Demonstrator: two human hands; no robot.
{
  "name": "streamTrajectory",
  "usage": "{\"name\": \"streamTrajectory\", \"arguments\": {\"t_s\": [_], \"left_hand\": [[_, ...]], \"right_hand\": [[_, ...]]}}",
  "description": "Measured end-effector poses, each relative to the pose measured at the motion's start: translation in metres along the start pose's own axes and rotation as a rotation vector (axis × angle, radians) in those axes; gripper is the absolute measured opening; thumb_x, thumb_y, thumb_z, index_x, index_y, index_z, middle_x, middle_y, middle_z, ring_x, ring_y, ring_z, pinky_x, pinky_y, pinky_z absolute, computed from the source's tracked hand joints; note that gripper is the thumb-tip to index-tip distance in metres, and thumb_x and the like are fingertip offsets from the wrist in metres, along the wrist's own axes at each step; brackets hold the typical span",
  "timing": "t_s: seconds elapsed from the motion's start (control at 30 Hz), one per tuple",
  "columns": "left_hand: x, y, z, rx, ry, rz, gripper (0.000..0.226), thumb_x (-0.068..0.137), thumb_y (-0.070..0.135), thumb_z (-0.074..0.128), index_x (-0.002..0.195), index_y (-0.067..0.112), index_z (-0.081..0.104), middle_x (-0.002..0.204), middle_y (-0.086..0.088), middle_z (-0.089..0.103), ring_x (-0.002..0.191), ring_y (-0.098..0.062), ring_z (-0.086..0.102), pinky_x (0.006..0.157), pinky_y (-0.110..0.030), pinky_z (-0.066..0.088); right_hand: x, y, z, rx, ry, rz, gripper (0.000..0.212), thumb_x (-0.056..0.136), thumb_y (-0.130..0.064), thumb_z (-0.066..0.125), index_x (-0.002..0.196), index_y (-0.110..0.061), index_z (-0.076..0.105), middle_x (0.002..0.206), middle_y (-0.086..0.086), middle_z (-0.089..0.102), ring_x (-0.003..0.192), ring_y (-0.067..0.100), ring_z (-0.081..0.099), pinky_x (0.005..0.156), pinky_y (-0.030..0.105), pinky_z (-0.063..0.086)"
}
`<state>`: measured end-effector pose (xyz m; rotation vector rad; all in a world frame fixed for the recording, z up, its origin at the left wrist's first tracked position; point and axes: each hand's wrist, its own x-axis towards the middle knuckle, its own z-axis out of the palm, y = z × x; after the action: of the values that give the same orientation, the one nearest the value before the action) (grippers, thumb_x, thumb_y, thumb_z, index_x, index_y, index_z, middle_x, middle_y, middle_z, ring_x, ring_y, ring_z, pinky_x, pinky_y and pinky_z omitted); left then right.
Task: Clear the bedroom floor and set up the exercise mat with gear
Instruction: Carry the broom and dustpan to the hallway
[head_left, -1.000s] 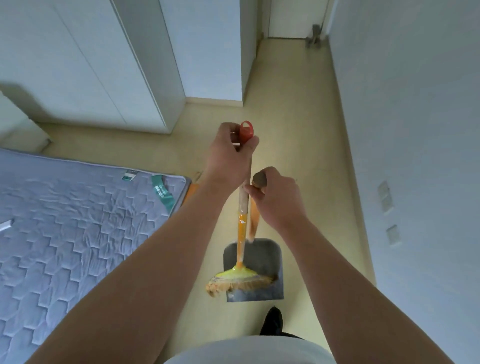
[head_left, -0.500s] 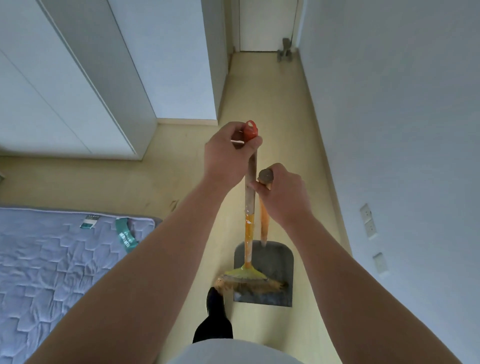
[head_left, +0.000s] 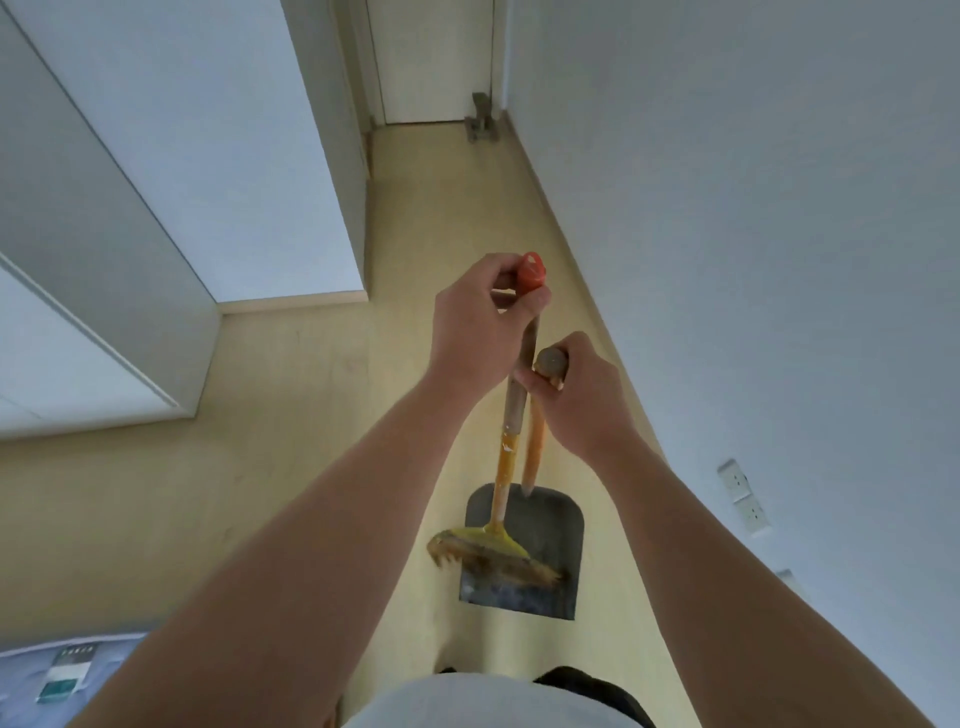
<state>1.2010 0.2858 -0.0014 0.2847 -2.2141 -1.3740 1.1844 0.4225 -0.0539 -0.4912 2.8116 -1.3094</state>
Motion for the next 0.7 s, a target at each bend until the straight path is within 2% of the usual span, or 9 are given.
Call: {"name": "streamTrajectory", "arguments": {"t_s": [0.27, 0.4, 0.5, 0.63, 0.7], "left_hand": [[0.142, -0.054, 0.016, 0.035, -0.03, 0.062, 0.026, 0.088, 0.032, 0.077, 0.114, 0.031, 0.07, 0.091, 0.032, 0.068, 0.085, 0.01, 0.067, 0.077, -0.01, 0.052], [0.223, -0.086, 0.026, 0.074, -0.044, 0.049, 0.026, 0.092, 0.031, 0.075, 0.117, 0.031, 0.069, 0.095, 0.031, 0.066, 0.09, 0.008, 0.066, 0.084, -0.021, 0.056], [0.279, -0.1, 0.028, 0.088, -0.045, 0.012, 0.028, 0.093, 0.028, 0.074, 0.12, 0.029, 0.068, 0.098, 0.028, 0.066, 0.094, 0.004, 0.066, 0.089, -0.027, 0.057], [0.367, -0.115, 0.026, 0.135, -0.017, 0.002, 0.031, 0.094, 0.028, 0.072, 0.125, 0.026, 0.067, 0.098, 0.029, 0.064, 0.094, 0.006, 0.065, 0.087, -0.017, 0.053], [0.395, -0.118, 0.025, 0.145, -0.013, 0.008, 0.032, 0.094, 0.029, 0.072, 0.126, 0.025, 0.067, 0.097, 0.032, 0.062, 0.093, 0.009, 0.063, 0.084, -0.011, 0.049]], "right_hand": [[0.133, -0.007, 0.051, 0.126, 0.071, 0.089, 0.034, 0.083, -0.038, 0.081, 0.09, -0.031, 0.048, 0.081, -0.017, 0.061, 0.072, 0.001, 0.058, 0.057, 0.016, 0.038], [0.219, -0.003, 0.084, 0.162, 0.062, 0.096, 0.04, 0.08, -0.028, 0.084, 0.085, -0.036, 0.046, 0.081, -0.02, 0.06, 0.071, 0.001, 0.058, 0.055, 0.013, 0.038], [0.279, -0.004, 0.098, 0.137, -0.009, 0.074, 0.039, 0.078, -0.029, 0.085, 0.086, -0.035, 0.047, 0.078, -0.019, 0.061, 0.066, 0.002, 0.058, 0.046, 0.01, 0.038], [0.374, -0.016, 0.113, 0.034, -0.068, -0.023, 0.038, 0.08, -0.04, 0.082, 0.089, -0.033, 0.047, 0.076, -0.019, 0.06, 0.06, 0.002, 0.058, 0.049, 0.012, 0.037], [0.405, -0.024, 0.116, -0.023, -0.049, -0.061, 0.038, 0.08, -0.044, 0.08, 0.091, -0.032, 0.046, 0.077, -0.018, 0.062, 0.061, 0.003, 0.058, 0.05, 0.018, 0.043]]}}
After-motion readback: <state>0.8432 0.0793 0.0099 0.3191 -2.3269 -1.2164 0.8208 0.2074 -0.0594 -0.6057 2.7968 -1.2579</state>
